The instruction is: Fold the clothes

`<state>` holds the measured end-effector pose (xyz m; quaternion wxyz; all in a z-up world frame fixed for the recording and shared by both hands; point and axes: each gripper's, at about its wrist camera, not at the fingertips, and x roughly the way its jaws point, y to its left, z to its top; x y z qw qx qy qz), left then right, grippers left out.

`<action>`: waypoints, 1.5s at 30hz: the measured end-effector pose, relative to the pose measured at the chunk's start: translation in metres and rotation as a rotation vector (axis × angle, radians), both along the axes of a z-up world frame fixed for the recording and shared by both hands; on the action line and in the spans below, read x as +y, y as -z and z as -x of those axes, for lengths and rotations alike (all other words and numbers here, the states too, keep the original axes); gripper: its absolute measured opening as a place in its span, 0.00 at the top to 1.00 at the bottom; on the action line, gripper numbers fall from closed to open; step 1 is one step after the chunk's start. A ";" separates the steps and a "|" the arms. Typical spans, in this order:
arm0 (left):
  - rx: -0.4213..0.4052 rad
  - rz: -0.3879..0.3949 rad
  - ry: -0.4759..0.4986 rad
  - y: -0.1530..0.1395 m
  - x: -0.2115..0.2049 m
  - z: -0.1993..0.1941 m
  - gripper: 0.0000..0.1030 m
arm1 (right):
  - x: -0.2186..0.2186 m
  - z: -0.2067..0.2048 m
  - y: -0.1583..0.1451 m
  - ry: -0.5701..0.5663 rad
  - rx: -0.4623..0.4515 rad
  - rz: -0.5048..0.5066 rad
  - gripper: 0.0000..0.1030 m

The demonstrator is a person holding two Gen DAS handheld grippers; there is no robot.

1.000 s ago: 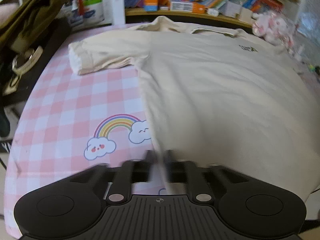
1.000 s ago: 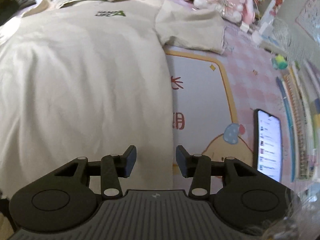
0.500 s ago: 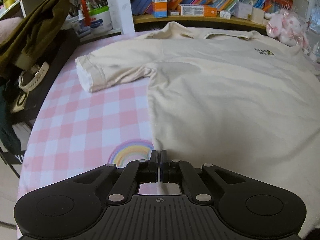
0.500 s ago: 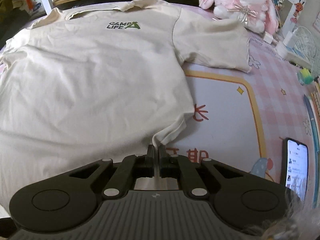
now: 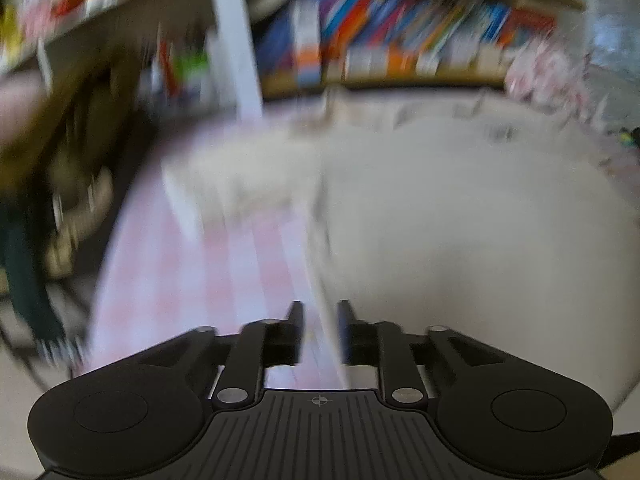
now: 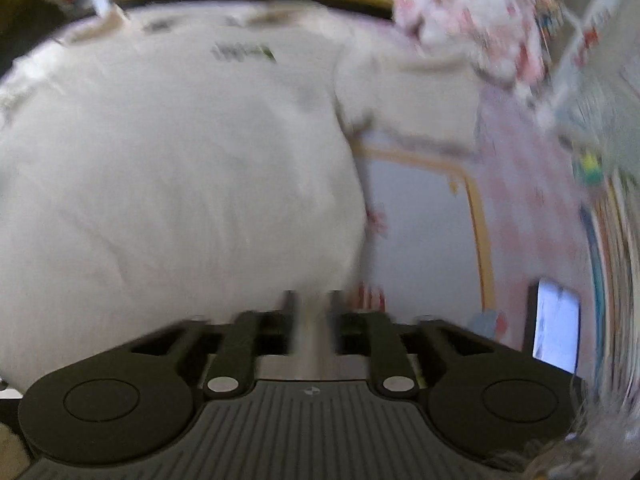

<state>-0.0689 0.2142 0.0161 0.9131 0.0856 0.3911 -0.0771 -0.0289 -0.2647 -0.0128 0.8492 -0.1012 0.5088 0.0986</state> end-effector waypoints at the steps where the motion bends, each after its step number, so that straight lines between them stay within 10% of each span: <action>1: -0.030 -0.018 0.026 -0.009 -0.001 -0.011 0.70 | 0.004 -0.006 -0.011 -0.040 -0.030 -0.008 0.69; 8: -0.122 -0.178 0.240 -0.018 -0.033 -0.122 0.69 | 0.057 -0.091 -0.039 -0.390 -0.196 0.186 0.57; 14: -0.138 -0.324 0.352 0.010 -0.066 -0.209 0.44 | 0.087 -0.178 -0.002 -0.748 -0.238 0.401 0.56; 20: -0.062 -0.405 0.359 0.046 -0.069 -0.271 0.43 | 0.104 -0.262 0.038 -0.892 -0.290 0.522 0.56; 29: 0.071 -0.238 0.403 0.066 -0.058 -0.301 0.51 | 0.131 -0.306 0.060 -1.113 -0.271 0.468 0.72; 33: 0.141 -0.093 0.266 0.066 -0.033 -0.327 0.91 | 0.122 -0.351 0.044 -0.909 -0.178 0.241 0.96; 39: 0.192 0.127 0.067 0.070 -0.005 -0.358 0.98 | 0.103 -0.404 0.043 -0.587 -0.075 -0.023 0.97; 45: 0.210 0.139 -0.003 0.069 -0.001 -0.376 0.98 | 0.099 -0.431 0.055 -0.381 -0.013 -0.142 0.97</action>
